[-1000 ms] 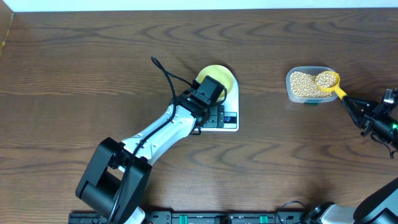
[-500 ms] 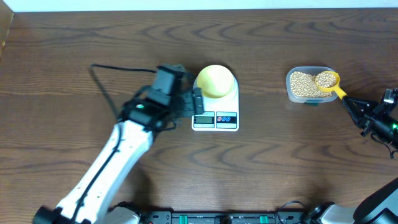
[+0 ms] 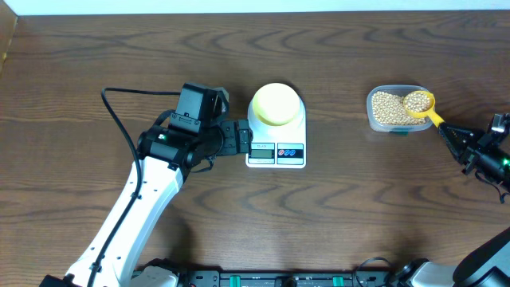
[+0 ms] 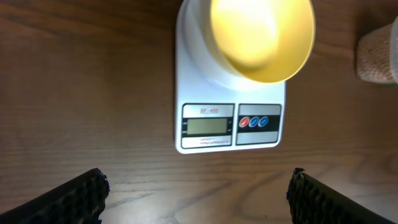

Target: Scoop item into bowl and weigh 50g on scale

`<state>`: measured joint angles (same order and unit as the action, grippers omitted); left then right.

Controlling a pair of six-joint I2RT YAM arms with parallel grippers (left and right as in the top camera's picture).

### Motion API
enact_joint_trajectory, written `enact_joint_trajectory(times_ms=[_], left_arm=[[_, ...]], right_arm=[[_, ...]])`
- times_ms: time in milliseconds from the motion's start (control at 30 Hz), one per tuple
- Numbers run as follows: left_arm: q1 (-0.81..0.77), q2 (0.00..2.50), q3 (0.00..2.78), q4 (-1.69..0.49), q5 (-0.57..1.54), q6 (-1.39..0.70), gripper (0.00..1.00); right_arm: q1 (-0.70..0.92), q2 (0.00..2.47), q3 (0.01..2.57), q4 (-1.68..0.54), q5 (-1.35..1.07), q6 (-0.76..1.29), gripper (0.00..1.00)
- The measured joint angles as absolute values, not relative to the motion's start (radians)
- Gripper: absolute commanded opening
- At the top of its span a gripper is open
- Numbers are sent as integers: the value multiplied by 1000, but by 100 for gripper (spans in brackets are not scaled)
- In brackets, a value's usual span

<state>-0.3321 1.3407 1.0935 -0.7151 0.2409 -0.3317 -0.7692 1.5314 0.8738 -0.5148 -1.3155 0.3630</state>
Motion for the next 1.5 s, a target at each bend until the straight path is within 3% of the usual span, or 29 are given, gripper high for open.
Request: enact_joint_trajectory(times_ms=[367,1500], left_arm=[[-329,1341,1093,-738,100,-323,94],[-329,1341,1093,-738,90,-316,94]], right_arm=[[-769,1531,874,-514,-1317,344,1],[-769,1531,874,-508,-1380,437,1]])
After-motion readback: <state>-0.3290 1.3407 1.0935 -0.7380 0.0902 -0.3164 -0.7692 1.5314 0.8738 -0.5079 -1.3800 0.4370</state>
